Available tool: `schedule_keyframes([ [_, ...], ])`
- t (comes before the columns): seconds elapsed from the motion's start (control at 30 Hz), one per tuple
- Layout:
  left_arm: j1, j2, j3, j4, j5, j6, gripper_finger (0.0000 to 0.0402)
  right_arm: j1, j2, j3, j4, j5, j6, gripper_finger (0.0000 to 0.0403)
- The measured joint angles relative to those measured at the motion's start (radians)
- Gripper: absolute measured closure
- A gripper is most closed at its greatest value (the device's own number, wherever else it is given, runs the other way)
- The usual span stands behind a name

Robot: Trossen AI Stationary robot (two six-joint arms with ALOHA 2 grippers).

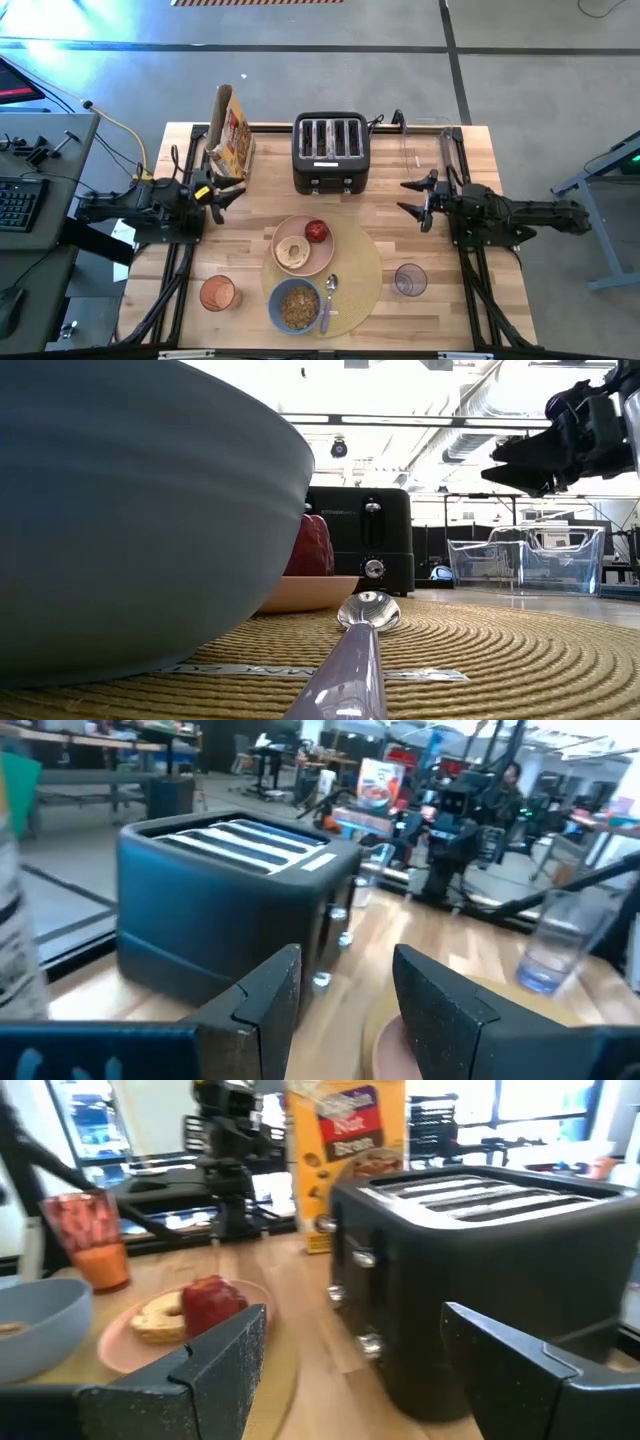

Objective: Arrange a breakfast setting
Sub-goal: Return to Home Position

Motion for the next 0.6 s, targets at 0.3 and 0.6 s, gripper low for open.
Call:
schedule_keyframes([
  [0.3, 0.048, -0.001, -0.027, 0.023, 0.001, 0.0, 0.0251, -0.082, -0.002, 0.0, -0.041, 0.0, 0.0, 0.0116],
  [0.6, 0.074, -0.001, -0.089, 0.067, -0.001, 0.0, 0.0251, -0.11, -0.002, -0.001, -0.041, -0.001, 0.0, 0.0116],
])
